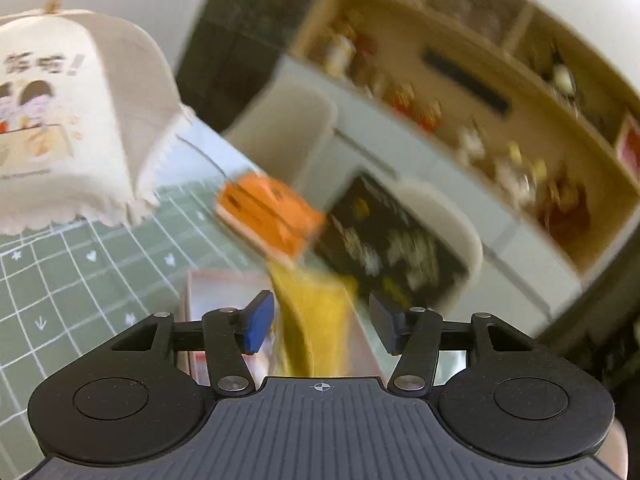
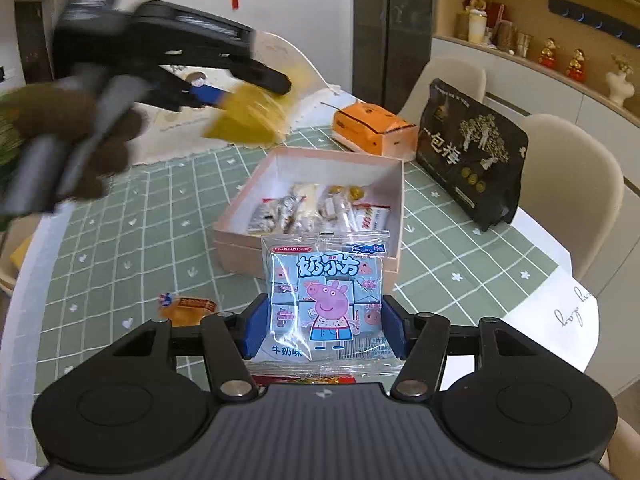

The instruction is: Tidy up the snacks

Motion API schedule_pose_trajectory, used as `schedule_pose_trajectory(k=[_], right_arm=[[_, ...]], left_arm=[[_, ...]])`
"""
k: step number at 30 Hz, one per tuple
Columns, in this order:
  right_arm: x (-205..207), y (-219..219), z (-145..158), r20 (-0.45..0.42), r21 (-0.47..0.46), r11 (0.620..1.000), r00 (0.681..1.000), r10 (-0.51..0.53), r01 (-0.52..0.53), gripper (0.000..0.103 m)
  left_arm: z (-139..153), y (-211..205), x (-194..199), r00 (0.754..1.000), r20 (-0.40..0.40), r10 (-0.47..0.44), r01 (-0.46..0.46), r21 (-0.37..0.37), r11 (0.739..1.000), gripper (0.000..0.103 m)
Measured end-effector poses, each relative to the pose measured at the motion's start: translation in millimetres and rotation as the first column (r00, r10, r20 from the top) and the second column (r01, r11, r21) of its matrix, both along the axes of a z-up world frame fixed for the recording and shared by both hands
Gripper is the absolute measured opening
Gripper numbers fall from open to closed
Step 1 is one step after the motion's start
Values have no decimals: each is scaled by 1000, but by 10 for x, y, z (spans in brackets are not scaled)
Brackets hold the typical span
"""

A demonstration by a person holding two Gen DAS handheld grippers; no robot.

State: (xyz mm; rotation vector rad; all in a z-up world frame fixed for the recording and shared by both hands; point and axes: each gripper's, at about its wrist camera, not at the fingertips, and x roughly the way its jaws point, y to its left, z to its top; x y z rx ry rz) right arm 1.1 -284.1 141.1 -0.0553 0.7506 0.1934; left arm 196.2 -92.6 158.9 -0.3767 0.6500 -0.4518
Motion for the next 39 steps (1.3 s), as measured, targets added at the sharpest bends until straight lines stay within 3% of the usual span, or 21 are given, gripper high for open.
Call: schedule_pose_trajectory(k=[3,8,13,14,16,18,22,28,30,31,33,36,39], right_arm=[[-31,-70,-95,-32,-14,1000,999,-16,16,58],[50,-295,-97,-64,48,998,998,-24,27,58],[799,-299,282,16,156,988,1000,-13,10,62],[1026,-290,358,19,197,980,1000,11,-14,71],[1404,-273,420,-16,221,975,1000,6,-3,72],[1518,-305,417,-29,202,977,998,-56,61,72],[1200,-474,122,-107,217,975,994,-25,48,72],[499,-454,-655,-313,117,993,950,9,29,70],[324,-435,-872,-354,121,992,935,6,40,61],[272,-413,-959,-376,128,991,927,6,45,51],[165,-331,-1013,-370,144,988,929,-3,61,49],[91,-54,-1008,-389,229,973,916,98,-7,49],[-8,401,-1033,-393,287,948,886,248,-138,48]], left_arm=[[-100,170,-173,999,-24,31,-33,-83,996,58],[-449,243,-926,994,-101,-34,37,23,999,58],[-876,122,-1387,965,-239,-103,104,-11,995,58],[-921,84,-1453,959,-263,-105,110,5,994,58],[-985,46,-1589,952,-285,-112,133,55,990,58],[-1012,30,-1746,947,-291,-135,169,97,981,58],[-1147,72,-1955,922,-345,-174,211,71,975,58],[-1365,254,-2112,898,-416,-144,140,-41,989,58],[-1395,312,-2141,894,-431,-124,108,-63,992,58],[-1389,347,-2145,896,-430,-114,92,-70,993,57],[-1329,447,-2170,908,-412,-77,59,-57,997,57],[-1251,662,-2200,921,-390,2,-15,-30,999,57],[-1211,924,-2250,916,-389,97,-104,3,995,57]])
